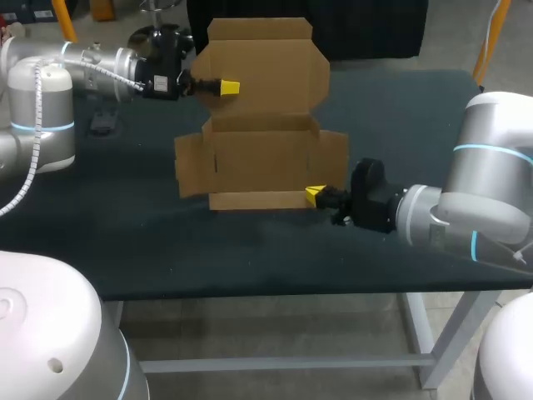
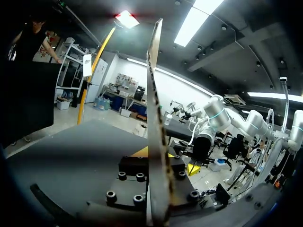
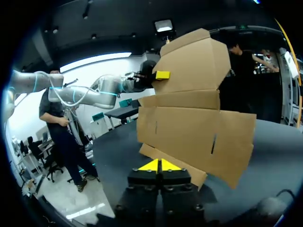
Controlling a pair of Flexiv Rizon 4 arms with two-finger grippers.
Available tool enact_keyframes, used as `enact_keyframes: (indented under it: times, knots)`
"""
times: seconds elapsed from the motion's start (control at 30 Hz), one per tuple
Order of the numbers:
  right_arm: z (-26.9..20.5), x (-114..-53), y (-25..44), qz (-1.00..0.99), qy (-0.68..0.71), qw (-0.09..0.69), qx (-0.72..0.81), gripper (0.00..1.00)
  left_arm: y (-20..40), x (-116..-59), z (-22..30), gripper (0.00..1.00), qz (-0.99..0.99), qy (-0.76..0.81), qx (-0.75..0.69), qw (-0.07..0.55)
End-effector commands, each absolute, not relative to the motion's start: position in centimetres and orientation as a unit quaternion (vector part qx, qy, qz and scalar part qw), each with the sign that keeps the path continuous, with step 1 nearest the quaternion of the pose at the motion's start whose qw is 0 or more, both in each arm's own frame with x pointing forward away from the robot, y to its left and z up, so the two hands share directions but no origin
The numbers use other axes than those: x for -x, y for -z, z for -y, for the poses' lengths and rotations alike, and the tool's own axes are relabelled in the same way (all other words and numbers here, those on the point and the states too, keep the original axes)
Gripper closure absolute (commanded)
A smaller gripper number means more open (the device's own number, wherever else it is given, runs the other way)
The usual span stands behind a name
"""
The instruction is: Assemble the packaging by folding the flat box into shape, placing the metal phone stand inside, and closing the box properly
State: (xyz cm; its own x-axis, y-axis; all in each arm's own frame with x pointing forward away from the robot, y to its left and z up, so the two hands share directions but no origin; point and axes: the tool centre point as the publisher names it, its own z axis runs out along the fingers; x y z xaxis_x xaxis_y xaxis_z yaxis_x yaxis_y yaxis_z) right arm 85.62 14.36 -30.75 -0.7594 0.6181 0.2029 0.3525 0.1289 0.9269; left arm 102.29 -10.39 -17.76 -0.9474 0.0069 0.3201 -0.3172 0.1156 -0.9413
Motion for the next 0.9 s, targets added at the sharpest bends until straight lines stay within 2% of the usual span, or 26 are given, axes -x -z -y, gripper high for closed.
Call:
enact_keyframes:
  times: [0.03,0.3,0.7,0.9]
  knots:
    - [-15.7,-85.8,31.8,-0.741,-0.574,0.121,-0.329,1.00,18.4,-102.9,10.2,1.00,0.733,-0.660,-0.086,0.141]
    - [-17.5,-86.0,33.6,-0.725,-0.592,0.116,-0.333,1.00,18.7,-102.8,10.0,1.00,0.733,-0.661,-0.074,0.141]
    - [-17.5,-86.0,33.6,-0.725,-0.592,0.116,-0.333,1.00,18.7,-102.8,10.0,1.00,0.733,-0.661,-0.074,0.141]
    - [-20.0,-87.3,35.9,-0.731,-0.571,0.107,-0.358,1.00,18.7,-102.8,10.0,1.00,0.733,-0.661,-0.074,0.141]
